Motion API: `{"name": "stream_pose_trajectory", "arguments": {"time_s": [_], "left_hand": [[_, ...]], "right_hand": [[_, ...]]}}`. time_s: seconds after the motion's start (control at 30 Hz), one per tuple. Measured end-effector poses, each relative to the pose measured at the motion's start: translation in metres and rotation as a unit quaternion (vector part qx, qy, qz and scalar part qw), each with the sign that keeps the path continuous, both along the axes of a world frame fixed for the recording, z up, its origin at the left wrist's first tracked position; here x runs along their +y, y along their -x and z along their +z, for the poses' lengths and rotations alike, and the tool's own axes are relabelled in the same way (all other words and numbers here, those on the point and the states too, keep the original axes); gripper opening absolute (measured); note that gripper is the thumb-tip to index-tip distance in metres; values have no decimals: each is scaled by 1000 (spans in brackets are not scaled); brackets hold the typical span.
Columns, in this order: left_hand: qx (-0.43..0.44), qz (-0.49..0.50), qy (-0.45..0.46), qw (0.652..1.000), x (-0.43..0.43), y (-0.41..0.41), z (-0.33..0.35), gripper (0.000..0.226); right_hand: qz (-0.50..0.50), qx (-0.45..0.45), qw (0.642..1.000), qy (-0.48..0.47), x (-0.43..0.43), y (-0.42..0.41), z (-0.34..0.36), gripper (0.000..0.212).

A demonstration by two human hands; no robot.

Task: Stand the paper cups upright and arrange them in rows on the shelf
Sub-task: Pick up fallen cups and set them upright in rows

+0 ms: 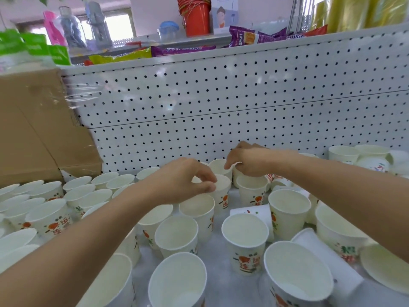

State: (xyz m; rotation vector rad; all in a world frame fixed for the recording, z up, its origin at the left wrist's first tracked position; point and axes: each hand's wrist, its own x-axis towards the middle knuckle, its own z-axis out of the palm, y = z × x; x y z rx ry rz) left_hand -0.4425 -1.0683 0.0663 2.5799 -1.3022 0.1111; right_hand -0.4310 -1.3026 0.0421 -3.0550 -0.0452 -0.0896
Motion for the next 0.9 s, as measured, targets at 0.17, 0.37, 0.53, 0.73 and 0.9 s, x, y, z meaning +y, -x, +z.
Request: {"name": "stream_pose_trajectory", "arguments": {"time_s": [0.17,0.37,0.53,0.73,0.9], "left_hand": [[-3,12,77,997,8,43,2,26],[-5,-65,15,998,-2,98,-18,52],[-5,-53,-44,998,-20,102,-30,76],[-16,-16,-84,996,-35,98,-36,67],[-83,35,-118,989,-31,94,-42,60]], "right_hand": [[71,-30,997,-3,8,30,10,34],[114,55,989,-70,1,115,37,36],[96,103,990,-14,-9,162,42,52],[122,35,992,1,-20,190,29,44],[170,-86,980,-62,-15,220,14,44]]}}
